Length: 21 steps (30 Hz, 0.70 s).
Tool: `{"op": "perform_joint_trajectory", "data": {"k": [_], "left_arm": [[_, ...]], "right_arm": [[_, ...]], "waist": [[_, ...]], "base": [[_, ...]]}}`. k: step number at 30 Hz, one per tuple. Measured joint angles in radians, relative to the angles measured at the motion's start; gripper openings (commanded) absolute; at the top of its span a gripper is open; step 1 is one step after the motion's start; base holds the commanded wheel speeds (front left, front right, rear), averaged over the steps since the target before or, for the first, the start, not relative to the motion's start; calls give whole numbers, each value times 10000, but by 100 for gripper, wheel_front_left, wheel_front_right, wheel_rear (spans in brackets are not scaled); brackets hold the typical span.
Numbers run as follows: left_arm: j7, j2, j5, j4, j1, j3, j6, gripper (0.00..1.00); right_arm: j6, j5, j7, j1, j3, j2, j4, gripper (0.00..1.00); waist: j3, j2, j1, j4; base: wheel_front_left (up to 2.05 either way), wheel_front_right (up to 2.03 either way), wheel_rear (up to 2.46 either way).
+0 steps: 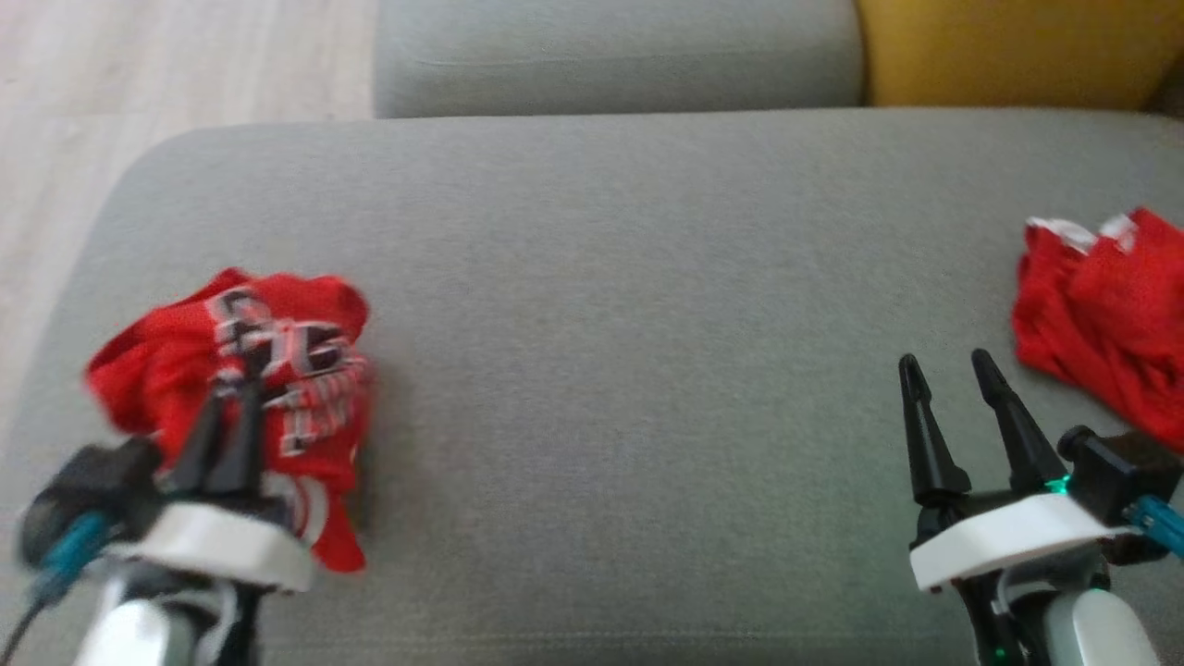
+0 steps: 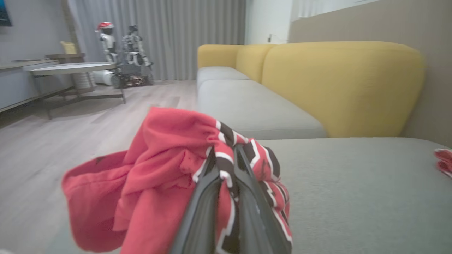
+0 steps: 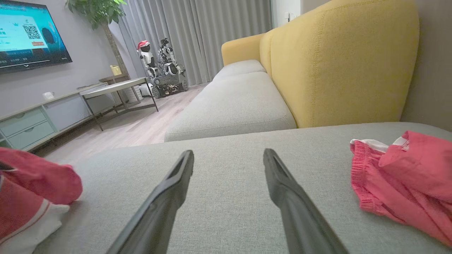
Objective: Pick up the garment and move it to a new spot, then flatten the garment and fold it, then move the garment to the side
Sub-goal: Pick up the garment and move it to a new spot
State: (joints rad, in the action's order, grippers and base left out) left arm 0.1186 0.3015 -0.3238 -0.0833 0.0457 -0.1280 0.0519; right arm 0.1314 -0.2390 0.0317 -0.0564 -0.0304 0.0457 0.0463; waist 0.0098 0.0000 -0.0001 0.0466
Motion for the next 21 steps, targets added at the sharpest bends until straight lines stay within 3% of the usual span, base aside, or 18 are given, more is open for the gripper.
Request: {"op": "perform_joint_trajectory", "data": {"k": [9, 16, 21], "left_arm": [[-190, -777, 474, 903, -2411, -2023, -1024, 0], [-73, -1342, 686, 2658, -4027, -3143, -1486, 0], [58, -1511, 663, 3868, -4265, -3839, -1680, 0]], "right_arm": [[0, -284, -59, 324, -426, 0, 119, 100], [0, -610, -508, 731, -627, 0, -42, 100], [0, -723, -771, 947, -763, 0, -293, 100]], "waist": [[751, 0, 0, -1292], [1738, 0, 0, -2340], [2365, 0, 1, -2916]], "base": [[0, 0, 0], [0, 0, 0], [0, 0, 0]]}}
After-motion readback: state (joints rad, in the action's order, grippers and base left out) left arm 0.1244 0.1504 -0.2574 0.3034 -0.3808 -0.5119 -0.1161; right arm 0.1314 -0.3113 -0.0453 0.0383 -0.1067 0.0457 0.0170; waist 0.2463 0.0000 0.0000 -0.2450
